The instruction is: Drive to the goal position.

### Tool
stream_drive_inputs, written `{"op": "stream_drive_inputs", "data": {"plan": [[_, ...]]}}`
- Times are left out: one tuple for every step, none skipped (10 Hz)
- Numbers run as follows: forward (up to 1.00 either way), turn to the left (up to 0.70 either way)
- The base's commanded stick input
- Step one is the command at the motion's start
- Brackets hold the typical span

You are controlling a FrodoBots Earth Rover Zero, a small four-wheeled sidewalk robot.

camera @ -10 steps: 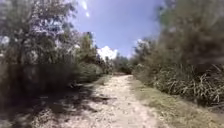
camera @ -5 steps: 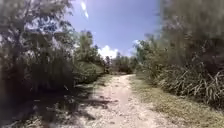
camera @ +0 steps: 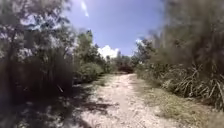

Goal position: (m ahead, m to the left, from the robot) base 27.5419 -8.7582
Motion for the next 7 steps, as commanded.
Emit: {"op": "stream_drive_inputs", "data": {"plan": [[0.50, 0.00], [0.50, 0.00], [0.50, 0.00], [0.50, 0.00], [0.50, 0.00], [0.50, 0.00], [0.50, 0.00]]}}
